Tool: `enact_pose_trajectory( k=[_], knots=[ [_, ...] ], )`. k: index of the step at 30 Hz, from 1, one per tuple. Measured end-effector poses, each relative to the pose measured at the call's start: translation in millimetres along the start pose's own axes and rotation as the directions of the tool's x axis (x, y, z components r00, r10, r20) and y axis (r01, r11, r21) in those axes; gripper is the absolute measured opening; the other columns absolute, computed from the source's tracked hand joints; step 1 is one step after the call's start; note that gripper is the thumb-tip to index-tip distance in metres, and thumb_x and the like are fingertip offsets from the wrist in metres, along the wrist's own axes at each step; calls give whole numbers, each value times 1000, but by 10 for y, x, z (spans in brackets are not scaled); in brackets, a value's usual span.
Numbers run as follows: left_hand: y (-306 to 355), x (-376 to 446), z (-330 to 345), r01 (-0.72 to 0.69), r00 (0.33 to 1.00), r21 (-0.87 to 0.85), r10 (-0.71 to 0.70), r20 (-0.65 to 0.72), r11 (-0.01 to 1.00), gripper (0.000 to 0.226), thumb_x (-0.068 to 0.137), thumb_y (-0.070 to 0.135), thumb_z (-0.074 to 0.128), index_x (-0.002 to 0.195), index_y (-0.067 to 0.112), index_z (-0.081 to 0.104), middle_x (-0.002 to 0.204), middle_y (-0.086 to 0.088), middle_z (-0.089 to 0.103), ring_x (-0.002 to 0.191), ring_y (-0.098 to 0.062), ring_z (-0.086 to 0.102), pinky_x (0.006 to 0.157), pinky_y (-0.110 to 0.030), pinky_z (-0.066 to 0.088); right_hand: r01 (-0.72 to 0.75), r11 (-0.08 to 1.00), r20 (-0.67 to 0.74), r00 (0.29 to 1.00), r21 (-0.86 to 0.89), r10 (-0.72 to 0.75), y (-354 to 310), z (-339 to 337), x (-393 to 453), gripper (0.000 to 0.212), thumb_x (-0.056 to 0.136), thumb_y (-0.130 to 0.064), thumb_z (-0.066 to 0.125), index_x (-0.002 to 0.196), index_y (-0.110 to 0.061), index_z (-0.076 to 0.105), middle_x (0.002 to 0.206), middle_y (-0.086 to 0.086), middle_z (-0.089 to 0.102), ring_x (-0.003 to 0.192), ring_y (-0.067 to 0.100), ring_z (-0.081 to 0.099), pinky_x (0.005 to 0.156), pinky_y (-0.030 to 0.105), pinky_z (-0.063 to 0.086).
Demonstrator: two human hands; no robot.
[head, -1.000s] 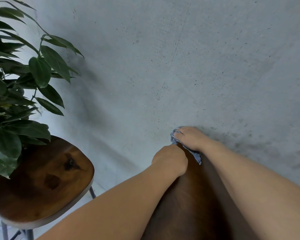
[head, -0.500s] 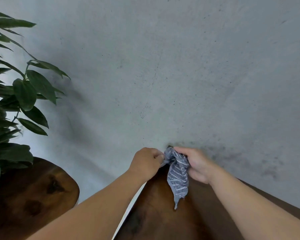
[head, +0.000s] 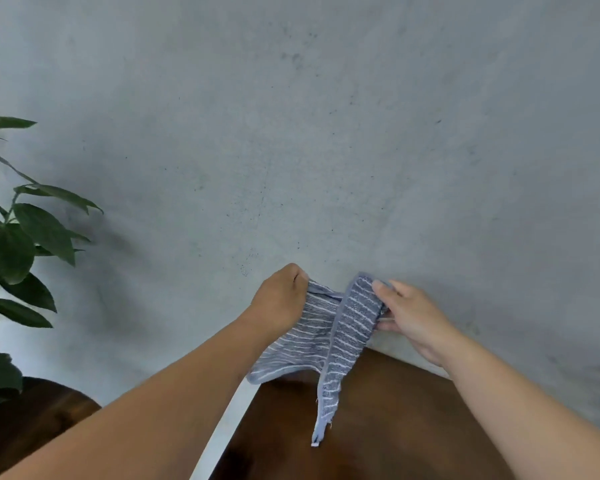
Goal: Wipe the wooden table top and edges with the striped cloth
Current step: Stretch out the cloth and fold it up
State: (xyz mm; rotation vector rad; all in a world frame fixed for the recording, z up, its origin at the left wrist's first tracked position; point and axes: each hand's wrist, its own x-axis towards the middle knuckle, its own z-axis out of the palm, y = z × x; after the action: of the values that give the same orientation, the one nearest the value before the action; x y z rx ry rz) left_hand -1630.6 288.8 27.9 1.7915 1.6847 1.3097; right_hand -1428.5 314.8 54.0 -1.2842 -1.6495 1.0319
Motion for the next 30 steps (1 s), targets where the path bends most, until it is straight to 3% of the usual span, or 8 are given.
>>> enact_pose_trajectory(
  k=[4, 7, 12, 17, 20, 24, 27, 30],
  knots=[
    [344, -58, -105, -17, 994, -58, 23, 104, 998, 14, 96, 29, 49, 93, 17, 55, 80, 3, 55, 67, -11, 48, 57, -25, 35, -24, 985, -60, 998, 168, 35, -241, -174, -204, 23, 103, -14, 47, 92, -13, 67, 85, 4, 70, 77, 16, 66, 78, 35, 55],
    [582, -82, -140, -74, 992, -39, 78, 96, 996, 19, 96, 31, 52, 93, 14, 60, 87, 2, 61, 73, -11, 52, 60, -23, 39, -99, 985, -107, 988, 140, 115, -380, -382, -409, 22, 98, -14, 48, 84, -14, 64, 78, 3, 61, 74, 18, 58, 80, 42, 53],
    [1087, -174, 4, -204, 973, -39, 207, 106, 978, 28, 97, 38, 49, 85, 13, 56, 73, 5, 52, 62, -8, 44, 54, -23, 32, -199, 977, -70, 976, 83, 205, -534, -765, -843, 29, 92, -49, 54, 86, -22, 59, 78, 4, 59, 72, 20, 55, 69, 34, 47],
    [1591, -357, 138, -316, 899, -38, 312, 307, 948, 27, 85, 41, 68, 93, 16, 59, 77, 3, 57, 62, -12, 50, 56, -25, 38, -198, 939, -195, 970, -280, 146, -624, -1294, -1391, 17, 75, -2, 64, 72, -15, 54, 76, 7, 52, 71, 21, 49, 64, 31, 39],
    [1873, -501, 231, -390, 846, -13, 364, 390, 921, 25, 87, 35, 67, 95, 12, 63, 72, 1, 54, 58, -12, 46, 55, -25, 36, -226, 900, -277, 953, -373, 125, -625, -1648, -1762, 25, 83, 6, 58, 96, -15, 58, 88, 10, 56, 71, 20, 50, 59, 29, 35],
    [2273, -762, 418, -360, 821, -67, 350, 451, 930, 37, 93, 43, 56, 66, 18, 61, 59, -1, 40, 52, -15, 36, 54, -27, 29, -226, 944, -313, 939, -241, 145, -572, -2116, -2256, 37, 89, 9, 53, 116, -14, 57, 107, 15, 64, 84, 25, 65, 67, 34, 55],
    [2532, -945, 595, -274, 811, -159, 317, 492, 949, 42, 94, 48, 51, 59, 28, 61, 74, -4, 60, 71, -20, 57, 71, -31, 43, -231, 969, -312, 930, -88, 193, -474, -2500, -2606, 23, 96, 1, 55, 117, -6, 60, 110, 17, 71, 99, 29, 70, 86, 44, 58],
    [2854, -1171, 855, -220, 816, -185, 284, 503, 958, 42, 95, 44, 52, 63, 17, 56, 79, -5, 57, 78, -21, 53, 73, -30, 40, -265, 963, -395, 891, -52, 224, -376, -2853, -3028, 20, 97, -11, 60, 115, -2, 63, 103, 14, 75, 92, 26, 73, 74, 36, 60]
  ],
)
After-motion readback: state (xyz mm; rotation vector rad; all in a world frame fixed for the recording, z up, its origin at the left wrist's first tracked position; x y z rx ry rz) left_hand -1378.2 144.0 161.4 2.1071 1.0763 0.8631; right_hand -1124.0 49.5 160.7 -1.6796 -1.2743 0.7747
